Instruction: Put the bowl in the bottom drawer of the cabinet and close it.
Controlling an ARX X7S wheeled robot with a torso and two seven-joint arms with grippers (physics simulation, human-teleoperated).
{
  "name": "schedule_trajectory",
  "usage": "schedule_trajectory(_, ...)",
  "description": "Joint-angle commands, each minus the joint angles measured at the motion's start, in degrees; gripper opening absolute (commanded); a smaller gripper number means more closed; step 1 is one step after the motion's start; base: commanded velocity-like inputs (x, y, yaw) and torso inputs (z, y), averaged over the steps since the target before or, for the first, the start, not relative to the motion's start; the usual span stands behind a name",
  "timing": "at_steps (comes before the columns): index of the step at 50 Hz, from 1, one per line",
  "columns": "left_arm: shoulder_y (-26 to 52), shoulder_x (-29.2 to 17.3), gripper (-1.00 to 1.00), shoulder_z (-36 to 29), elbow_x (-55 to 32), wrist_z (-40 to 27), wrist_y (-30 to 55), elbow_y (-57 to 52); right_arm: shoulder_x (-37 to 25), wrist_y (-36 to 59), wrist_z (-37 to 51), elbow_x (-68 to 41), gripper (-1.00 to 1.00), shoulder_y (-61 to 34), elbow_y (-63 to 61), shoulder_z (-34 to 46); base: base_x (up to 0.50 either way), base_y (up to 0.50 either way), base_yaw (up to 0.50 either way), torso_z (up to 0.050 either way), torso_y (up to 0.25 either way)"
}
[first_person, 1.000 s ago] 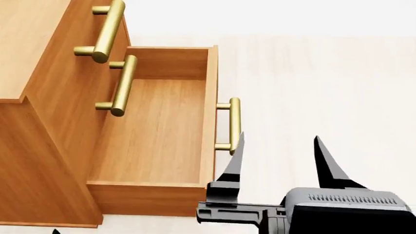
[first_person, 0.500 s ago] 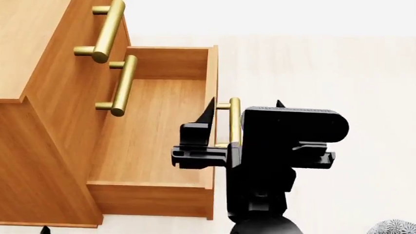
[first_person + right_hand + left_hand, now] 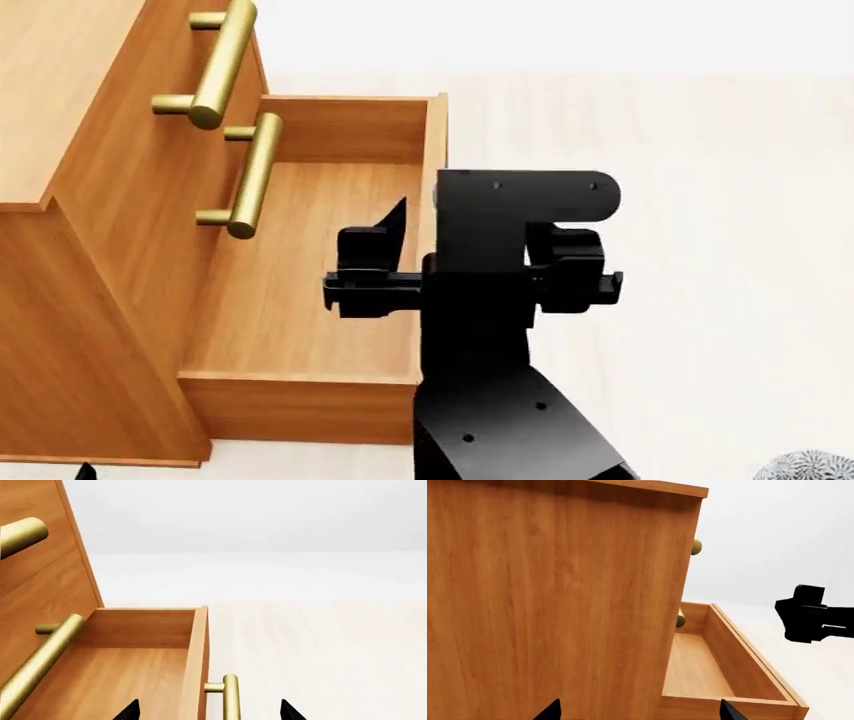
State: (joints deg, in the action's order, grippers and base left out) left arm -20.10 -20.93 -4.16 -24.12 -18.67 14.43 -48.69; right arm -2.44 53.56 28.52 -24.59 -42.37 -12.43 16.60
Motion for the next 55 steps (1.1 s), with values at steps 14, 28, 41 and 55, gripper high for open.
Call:
schedule_trajectory(14, -0.2, -0.7, 1.00, -0.2, -0.4, -0.7, -0.1, -0.2, 1.1, -1.6, 3.2, -3.8, 1.00, -3.5, 13.3, 2.8, 0.00, 0.00, 0.00, 0.000, 0.000)
schedule_trajectory(28, 0.2, -1.1, 1.00, -0.4, -0.6, -1.3, 0.1, -0.5, 0.4, -1.9, 4.0, -7.1, 1.00, -3.6, 14.8, 4.0, 0.00, 0.00, 0.00, 0.000, 0.000)
schedule_trajectory(41, 0.1, -1.3, 1.00, -0.5, -0.8, -1.4, -0.2, -0.2, 0.1, -2.9, 5.2, -8.6, 1.00, -3.9, 17.3, 4.8, 0.00, 0.00, 0.00, 0.000, 0.000)
schedule_trajectory(55, 0.2, -1.6, 1.00, -0.6, -1.0, -1.7, -0.4, 0.1, -0.5, -4.1, 5.7, -9.6, 1.00, -3.8, 20.1, 5.8, 0.00, 0.00, 0.00, 0.000, 0.000)
